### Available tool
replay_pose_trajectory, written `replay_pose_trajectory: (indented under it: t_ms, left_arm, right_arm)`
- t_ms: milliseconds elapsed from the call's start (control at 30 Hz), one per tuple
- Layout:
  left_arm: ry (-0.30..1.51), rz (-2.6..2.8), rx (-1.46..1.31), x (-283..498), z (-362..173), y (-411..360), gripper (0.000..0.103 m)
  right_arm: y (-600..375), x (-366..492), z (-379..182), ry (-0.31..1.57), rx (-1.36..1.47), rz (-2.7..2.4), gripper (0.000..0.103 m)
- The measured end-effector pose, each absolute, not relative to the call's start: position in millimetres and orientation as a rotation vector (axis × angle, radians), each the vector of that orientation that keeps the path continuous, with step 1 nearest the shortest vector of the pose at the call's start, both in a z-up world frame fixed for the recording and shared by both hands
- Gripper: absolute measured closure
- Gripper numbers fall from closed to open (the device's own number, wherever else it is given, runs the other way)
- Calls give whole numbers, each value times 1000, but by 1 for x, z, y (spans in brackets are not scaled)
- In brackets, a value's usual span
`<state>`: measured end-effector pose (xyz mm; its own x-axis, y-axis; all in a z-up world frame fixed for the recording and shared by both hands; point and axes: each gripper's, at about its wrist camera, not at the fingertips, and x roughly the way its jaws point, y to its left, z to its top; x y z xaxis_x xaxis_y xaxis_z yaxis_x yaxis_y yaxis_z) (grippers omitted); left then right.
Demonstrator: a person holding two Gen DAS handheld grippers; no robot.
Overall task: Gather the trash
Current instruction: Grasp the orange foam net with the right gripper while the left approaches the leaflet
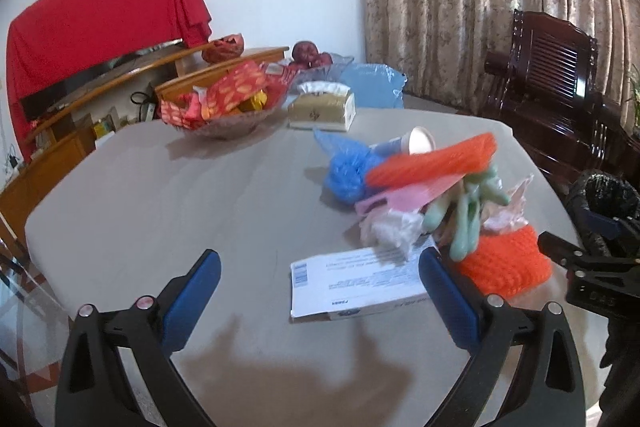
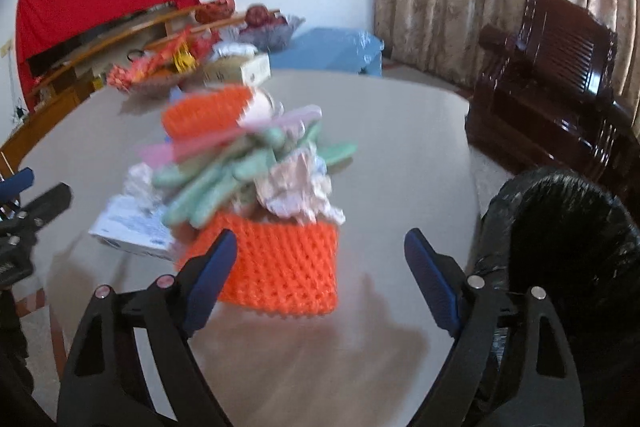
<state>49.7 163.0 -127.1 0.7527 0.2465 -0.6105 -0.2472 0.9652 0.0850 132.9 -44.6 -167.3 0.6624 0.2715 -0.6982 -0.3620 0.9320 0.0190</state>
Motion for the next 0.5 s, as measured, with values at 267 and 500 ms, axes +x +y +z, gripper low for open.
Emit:
replay_pose_trajectory:
  t_ms: [267,500]
  left_arm:
    - [728,294,-35,64,-158,178,6]
    - [767,264,-65,74,-169,176,6]
  right_arm:
    - [-38,145,-196,831,-147,372,22]
    - [-35,143,-196,886,-52,523,61]
